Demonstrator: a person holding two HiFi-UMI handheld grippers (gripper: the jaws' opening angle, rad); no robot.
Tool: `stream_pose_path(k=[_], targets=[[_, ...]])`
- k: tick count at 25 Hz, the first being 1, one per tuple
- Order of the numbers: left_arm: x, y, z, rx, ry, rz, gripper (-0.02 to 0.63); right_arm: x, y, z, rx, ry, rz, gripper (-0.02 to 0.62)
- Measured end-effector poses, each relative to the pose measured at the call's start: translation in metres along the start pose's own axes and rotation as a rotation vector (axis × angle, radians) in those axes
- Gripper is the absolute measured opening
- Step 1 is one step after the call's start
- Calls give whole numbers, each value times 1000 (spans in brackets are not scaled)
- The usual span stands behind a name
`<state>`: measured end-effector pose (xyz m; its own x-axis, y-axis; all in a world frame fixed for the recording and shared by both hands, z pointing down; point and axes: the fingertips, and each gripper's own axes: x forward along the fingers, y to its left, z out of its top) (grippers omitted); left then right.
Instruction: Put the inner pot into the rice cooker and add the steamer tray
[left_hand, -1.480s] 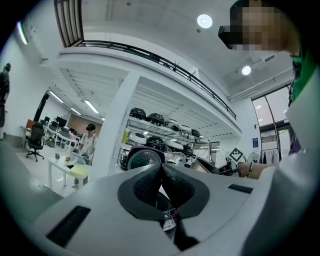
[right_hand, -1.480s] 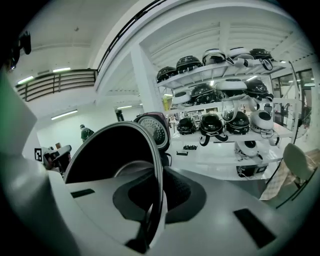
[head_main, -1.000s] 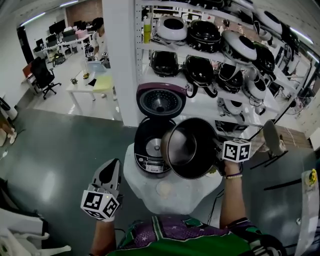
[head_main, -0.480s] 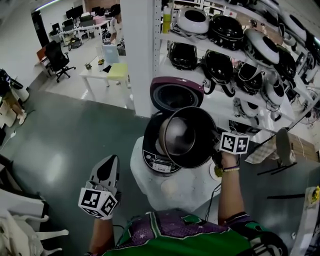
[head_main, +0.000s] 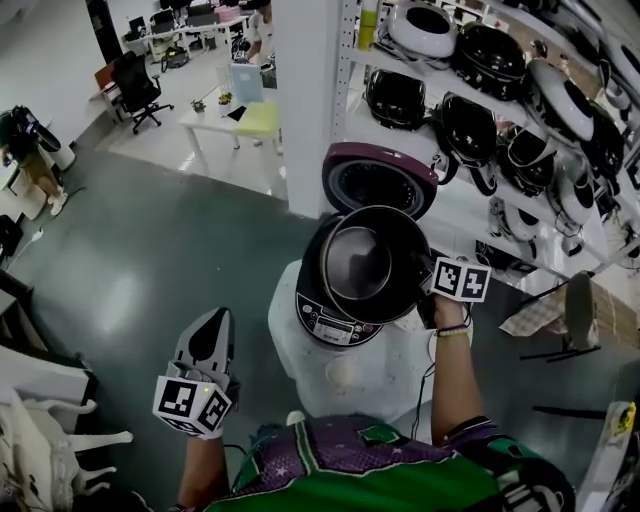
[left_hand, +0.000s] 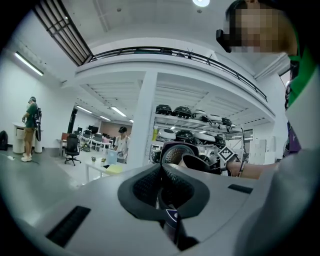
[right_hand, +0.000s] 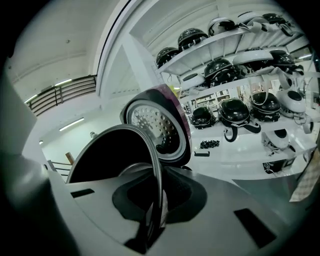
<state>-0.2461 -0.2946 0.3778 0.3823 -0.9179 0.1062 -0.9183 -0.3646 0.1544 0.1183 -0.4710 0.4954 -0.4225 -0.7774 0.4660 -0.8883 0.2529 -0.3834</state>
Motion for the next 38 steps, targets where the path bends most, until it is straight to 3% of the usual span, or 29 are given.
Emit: stream_pose_path(k=[21, 38], targets=[[1, 20, -16, -26, 36, 126, 21, 76, -21, -39, 53, 158, -25, 40], [6, 20, -21, -30, 54, 135, 21, 103, -39, -68, -77, 209, -123, 44]])
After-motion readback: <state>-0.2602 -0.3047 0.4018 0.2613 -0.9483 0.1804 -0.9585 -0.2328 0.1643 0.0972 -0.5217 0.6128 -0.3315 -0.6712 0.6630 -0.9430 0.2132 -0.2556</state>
